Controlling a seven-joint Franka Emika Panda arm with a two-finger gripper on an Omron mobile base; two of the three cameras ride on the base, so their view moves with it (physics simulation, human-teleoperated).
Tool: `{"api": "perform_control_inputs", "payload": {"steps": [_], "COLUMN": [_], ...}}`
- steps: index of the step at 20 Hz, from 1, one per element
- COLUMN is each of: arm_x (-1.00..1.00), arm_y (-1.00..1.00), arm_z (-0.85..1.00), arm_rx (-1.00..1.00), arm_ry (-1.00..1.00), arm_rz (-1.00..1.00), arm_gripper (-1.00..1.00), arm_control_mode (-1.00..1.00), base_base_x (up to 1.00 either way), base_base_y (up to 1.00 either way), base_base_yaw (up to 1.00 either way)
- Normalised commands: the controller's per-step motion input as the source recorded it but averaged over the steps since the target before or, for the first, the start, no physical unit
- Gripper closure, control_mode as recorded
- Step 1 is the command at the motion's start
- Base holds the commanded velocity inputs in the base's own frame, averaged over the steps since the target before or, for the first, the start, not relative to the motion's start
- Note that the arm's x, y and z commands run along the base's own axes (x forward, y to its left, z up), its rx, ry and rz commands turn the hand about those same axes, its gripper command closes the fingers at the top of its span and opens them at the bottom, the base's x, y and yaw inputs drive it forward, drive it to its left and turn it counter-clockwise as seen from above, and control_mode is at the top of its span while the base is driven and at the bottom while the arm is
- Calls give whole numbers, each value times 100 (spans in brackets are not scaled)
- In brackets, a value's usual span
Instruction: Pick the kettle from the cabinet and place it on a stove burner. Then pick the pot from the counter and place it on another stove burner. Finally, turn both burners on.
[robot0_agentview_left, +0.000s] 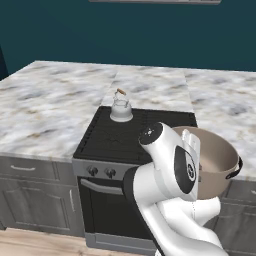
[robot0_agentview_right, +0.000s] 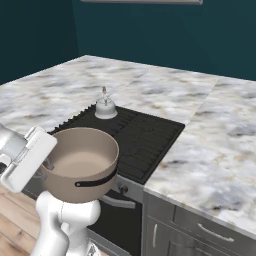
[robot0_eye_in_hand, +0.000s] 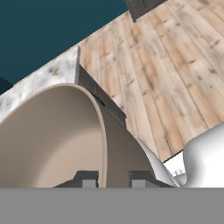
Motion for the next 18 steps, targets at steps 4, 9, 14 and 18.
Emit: {"api": "perform_control_inputs", "payload": {"steps": [4,9,14,18], "arm_x": [0,0,0,0], "arm_y": [0,0,0,0], "arm_z": [0,0,0,0], "arm_rx": [0,0,0,0], "arm_ry": [0,0,0,0], "arm_rz": [0,0,0,0], "arm_gripper": [100,100,100,100], "arm_control_mode": [100,100,100,100], "base_base_x": [39,43,35,29], "base_base_y": [0,0,4,22], "base_base_yaw": [0,0,0,0]}}
